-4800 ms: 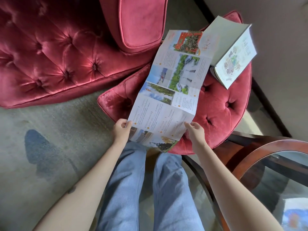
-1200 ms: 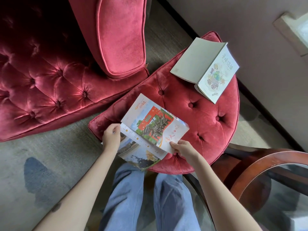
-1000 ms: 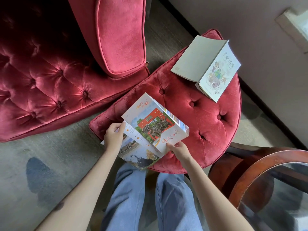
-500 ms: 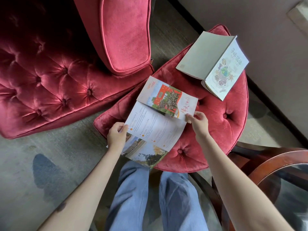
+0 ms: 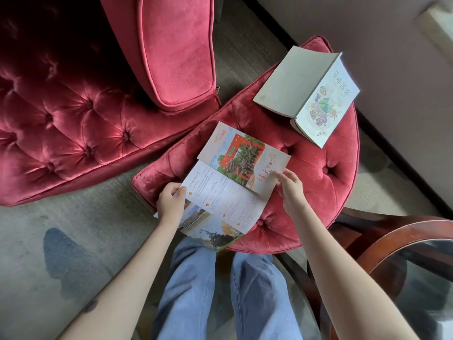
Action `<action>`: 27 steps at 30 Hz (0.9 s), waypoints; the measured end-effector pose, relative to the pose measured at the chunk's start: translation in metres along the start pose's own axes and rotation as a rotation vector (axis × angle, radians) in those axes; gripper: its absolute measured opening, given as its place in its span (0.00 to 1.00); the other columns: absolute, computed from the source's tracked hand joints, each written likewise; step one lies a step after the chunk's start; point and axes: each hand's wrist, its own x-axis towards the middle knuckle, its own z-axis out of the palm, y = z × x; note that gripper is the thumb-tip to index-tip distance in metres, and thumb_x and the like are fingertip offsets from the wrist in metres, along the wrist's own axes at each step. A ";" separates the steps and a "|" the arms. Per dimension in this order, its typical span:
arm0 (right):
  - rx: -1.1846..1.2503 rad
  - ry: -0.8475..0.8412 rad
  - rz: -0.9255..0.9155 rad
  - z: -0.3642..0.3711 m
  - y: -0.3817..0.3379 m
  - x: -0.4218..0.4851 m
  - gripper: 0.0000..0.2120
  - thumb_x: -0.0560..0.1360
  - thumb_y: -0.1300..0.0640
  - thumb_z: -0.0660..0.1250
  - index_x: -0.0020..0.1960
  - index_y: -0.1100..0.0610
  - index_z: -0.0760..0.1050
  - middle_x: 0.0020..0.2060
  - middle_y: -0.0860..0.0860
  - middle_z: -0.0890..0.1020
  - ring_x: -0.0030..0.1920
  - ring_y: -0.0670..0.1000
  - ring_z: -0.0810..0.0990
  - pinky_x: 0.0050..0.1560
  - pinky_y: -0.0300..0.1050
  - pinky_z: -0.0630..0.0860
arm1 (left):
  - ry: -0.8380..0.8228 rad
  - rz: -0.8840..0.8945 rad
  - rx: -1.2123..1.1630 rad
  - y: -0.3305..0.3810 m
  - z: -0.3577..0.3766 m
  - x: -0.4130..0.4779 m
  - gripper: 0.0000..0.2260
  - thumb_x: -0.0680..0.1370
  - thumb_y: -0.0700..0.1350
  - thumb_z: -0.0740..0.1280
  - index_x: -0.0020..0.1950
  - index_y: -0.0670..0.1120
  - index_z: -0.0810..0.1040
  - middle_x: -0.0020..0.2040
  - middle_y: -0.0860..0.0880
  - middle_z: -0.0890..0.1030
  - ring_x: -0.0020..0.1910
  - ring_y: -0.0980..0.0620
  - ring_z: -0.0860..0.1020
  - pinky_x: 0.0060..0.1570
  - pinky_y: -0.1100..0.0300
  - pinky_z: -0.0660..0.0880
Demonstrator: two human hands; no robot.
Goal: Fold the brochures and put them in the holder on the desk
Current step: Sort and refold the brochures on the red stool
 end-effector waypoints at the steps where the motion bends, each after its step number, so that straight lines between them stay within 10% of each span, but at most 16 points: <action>1: -0.002 -0.008 -0.013 -0.001 -0.003 -0.003 0.03 0.74 0.60 0.66 0.45 0.54 0.77 0.35 0.44 0.82 0.30 0.38 0.75 0.29 0.30 0.68 | 0.004 -0.002 0.003 0.000 -0.001 0.001 0.07 0.77 0.41 0.62 0.51 0.41 0.77 0.49 0.45 0.81 0.48 0.42 0.79 0.48 0.53 0.74; 6: 0.199 -0.041 0.000 -0.019 -0.007 -0.007 0.09 0.77 0.60 0.61 0.38 0.53 0.73 0.35 0.47 0.77 0.31 0.42 0.75 0.34 0.37 0.66 | 0.003 -0.003 0.027 -0.002 -0.003 0.007 0.06 0.77 0.41 0.62 0.50 0.43 0.78 0.48 0.47 0.81 0.38 0.53 0.78 0.36 0.63 0.71; 9: 0.298 -0.069 0.024 -0.028 -0.004 -0.010 0.10 0.78 0.60 0.58 0.39 0.54 0.72 0.35 0.49 0.75 0.27 0.42 0.75 0.32 0.39 0.67 | -0.013 0.002 0.002 0.002 0.002 0.007 0.06 0.77 0.40 0.62 0.50 0.43 0.78 0.49 0.46 0.81 0.45 0.48 0.79 0.46 0.57 0.75; 14: 0.204 -0.087 0.131 -0.033 0.004 -0.012 0.17 0.77 0.66 0.56 0.64 0.58 0.70 0.54 0.58 0.79 0.44 0.53 0.79 0.41 0.44 0.78 | -0.039 0.095 -0.023 0.012 0.010 0.006 0.07 0.77 0.37 0.62 0.52 0.42 0.77 0.50 0.49 0.79 0.49 0.52 0.75 0.49 0.60 0.69; 27: -0.098 -0.279 0.321 -0.028 0.030 -0.045 0.12 0.73 0.63 0.65 0.56 0.55 0.74 0.37 0.50 0.82 0.34 0.46 0.80 0.32 0.38 0.73 | -0.030 0.244 -0.295 0.041 0.011 0.004 0.11 0.73 0.31 0.62 0.49 0.43 0.79 0.54 0.45 0.77 0.53 0.49 0.76 0.55 0.56 0.72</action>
